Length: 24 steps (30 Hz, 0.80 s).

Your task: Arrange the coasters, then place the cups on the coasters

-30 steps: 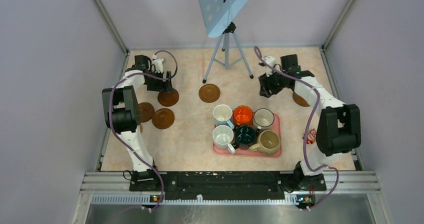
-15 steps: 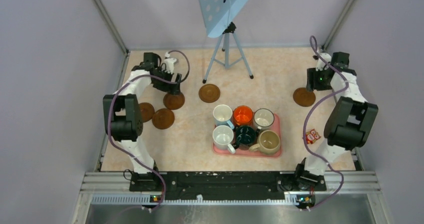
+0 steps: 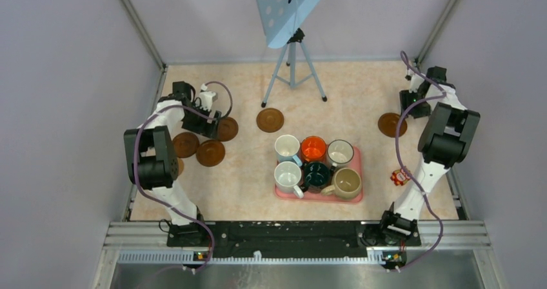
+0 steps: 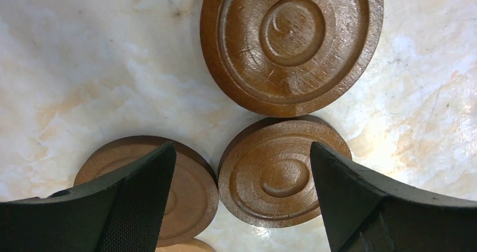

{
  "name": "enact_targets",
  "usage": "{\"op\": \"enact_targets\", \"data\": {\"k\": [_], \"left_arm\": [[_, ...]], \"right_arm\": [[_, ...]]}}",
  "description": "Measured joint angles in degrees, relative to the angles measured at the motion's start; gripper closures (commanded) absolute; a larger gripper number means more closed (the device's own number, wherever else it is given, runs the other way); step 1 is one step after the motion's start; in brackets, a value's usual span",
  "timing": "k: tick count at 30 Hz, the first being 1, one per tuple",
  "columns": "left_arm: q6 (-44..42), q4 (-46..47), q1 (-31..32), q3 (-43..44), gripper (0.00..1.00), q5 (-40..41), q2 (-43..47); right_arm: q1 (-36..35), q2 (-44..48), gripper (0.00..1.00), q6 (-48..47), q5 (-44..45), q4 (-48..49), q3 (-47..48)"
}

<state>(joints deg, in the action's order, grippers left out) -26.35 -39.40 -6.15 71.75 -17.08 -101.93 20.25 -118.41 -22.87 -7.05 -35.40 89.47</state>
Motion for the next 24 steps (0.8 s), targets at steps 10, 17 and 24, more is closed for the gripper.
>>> {"op": "enact_targets", "data": {"k": [10,17,24], "left_arm": [[1.40,0.44,-2.56,-0.20,0.06,0.24,0.59],[1.68,1.18,-3.13,-0.52,0.06,0.26,1.46],[1.97,2.10,-3.23,-1.53,0.06,0.22,1.81]], "right_arm": [[-4.79,-1.20,0.50,0.15,-4.52,-1.92,1.11],[-6.60,0.26,0.46,-0.17,-5.49,-2.58,-1.05],[-4.57,1.53,0.38,-1.79,-5.90,-6.05,-3.21]]}}
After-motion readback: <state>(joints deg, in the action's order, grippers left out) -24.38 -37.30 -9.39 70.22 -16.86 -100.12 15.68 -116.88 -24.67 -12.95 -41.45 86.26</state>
